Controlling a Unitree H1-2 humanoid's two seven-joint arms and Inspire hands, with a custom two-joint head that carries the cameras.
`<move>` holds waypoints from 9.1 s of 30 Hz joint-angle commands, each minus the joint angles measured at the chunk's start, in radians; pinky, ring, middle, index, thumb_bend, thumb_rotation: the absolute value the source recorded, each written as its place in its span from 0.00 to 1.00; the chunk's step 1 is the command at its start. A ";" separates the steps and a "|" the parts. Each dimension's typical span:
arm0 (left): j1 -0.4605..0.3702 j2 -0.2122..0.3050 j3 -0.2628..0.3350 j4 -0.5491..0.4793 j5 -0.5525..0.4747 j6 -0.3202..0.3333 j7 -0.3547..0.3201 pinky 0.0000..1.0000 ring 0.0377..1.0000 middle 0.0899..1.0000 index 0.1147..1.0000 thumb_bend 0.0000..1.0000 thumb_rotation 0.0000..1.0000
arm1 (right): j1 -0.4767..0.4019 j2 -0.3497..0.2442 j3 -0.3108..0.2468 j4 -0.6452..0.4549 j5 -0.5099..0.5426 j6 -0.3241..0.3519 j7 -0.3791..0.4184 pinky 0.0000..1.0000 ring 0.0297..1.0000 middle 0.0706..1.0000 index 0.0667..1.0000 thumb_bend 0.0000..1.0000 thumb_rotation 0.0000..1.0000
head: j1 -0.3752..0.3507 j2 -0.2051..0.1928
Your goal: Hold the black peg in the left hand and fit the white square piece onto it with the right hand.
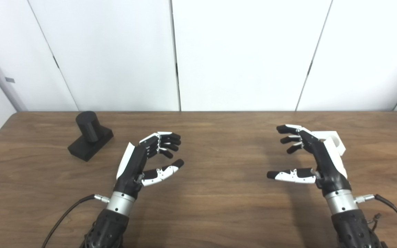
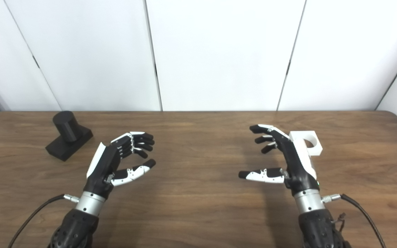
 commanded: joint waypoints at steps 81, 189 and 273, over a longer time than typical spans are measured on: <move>-0.164 0.120 0.086 -0.154 0.142 0.229 0.028 0.57 0.70 0.73 0.68 0.80 0.13 | 0.011 -0.062 -0.062 -0.019 0.044 -0.041 0.019 0.45 0.61 0.68 0.67 0.59 0.00 | 0.420 -0.159; -0.300 0.394 -0.083 0.351 0.623 0.657 0.140 0.92 1.00 1.00 0.84 1.00 0.56 | 0.036 -0.053 -0.061 -0.133 0.048 0.068 0.042 0.47 0.61 0.70 0.69 0.56 0.00 | 0.381 -0.097; -0.232 0.397 -0.373 0.297 0.523 0.057 0.078 0.83 0.87 0.85 0.42 0.52 0.07 | 0.022 -0.011 -0.061 -0.186 0.036 0.140 0.041 0.50 0.60 0.71 0.69 0.56 0.00 | 0.160 -0.018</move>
